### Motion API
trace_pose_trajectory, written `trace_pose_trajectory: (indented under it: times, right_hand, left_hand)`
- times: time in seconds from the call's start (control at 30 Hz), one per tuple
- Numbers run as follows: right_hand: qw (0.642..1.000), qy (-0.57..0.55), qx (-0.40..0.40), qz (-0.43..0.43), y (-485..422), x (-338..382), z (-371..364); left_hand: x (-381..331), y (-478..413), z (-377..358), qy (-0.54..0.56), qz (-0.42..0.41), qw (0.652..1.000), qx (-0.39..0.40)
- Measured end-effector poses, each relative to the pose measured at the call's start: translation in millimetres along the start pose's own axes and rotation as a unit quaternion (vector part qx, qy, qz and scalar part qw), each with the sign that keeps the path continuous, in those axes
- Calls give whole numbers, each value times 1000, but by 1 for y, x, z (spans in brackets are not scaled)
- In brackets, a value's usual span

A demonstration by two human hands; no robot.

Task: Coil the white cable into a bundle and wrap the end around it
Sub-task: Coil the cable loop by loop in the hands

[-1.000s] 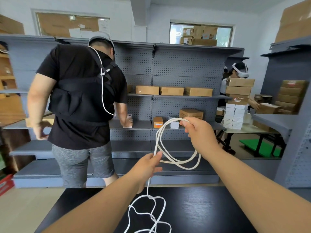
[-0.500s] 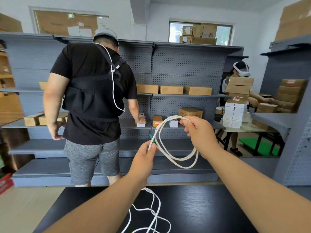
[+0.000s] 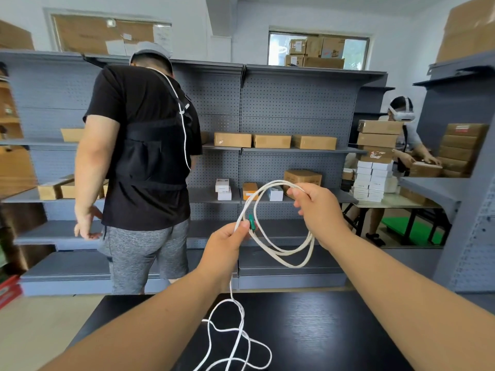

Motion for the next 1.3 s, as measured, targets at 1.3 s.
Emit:
trace_pose_trajectory:
  times: [1.3]
  right_hand:
    - [987,-107,-74,-96,18,-12,-19]
  left_hand:
    - [-2,10,-16,81,3,997,12]
Point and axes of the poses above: each hand's wrist, its own y-axis away from the middle knuckle, its own z-axis out of the back of the hand, x = y × z, the point moved 4 cm from there along -y, towards the middle knuckle, and after that the axes turned 15 degrees about z, right-handed, at the moved point
